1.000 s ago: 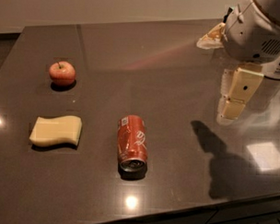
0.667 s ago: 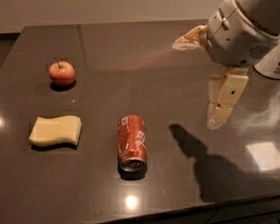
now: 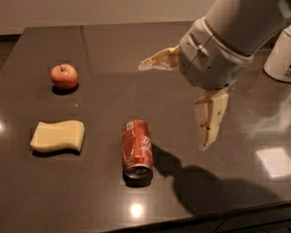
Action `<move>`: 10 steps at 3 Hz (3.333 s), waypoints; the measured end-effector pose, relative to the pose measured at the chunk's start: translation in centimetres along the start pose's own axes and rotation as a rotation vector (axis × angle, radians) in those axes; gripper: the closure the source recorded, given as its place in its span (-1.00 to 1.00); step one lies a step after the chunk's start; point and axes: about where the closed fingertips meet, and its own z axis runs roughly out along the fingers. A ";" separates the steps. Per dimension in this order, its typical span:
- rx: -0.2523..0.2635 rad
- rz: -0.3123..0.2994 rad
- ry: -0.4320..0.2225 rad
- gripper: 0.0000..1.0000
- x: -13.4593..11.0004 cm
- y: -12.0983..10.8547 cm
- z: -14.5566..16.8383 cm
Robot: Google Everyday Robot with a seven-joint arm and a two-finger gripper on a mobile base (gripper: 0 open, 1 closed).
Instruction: Place coke can upright
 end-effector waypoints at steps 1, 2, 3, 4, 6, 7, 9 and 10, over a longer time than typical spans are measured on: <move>-0.055 -0.137 -0.018 -1.00 -1.4 0.1 2.2; -0.110 -0.264 -0.035 -1.00 -2.2 -0.1 4.5; -0.117 -0.375 -0.034 -1.00 -2.5 -0.3 5.8; -0.138 -0.503 -0.033 -1.00 -2.7 -0.1 6.8; -0.207 -0.683 0.013 -1.00 -2.9 0.8 9.0; -0.240 -0.726 0.039 -1.00 -2.7 1.2 10.2; -0.300 -0.763 0.073 -0.61 -2.5 2.0 11.7; -0.330 -0.754 0.087 0.17 -2.3 2.2 11.8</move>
Offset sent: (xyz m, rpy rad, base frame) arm -0.0123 0.0431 -0.0550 -0.0982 0.0134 0.4010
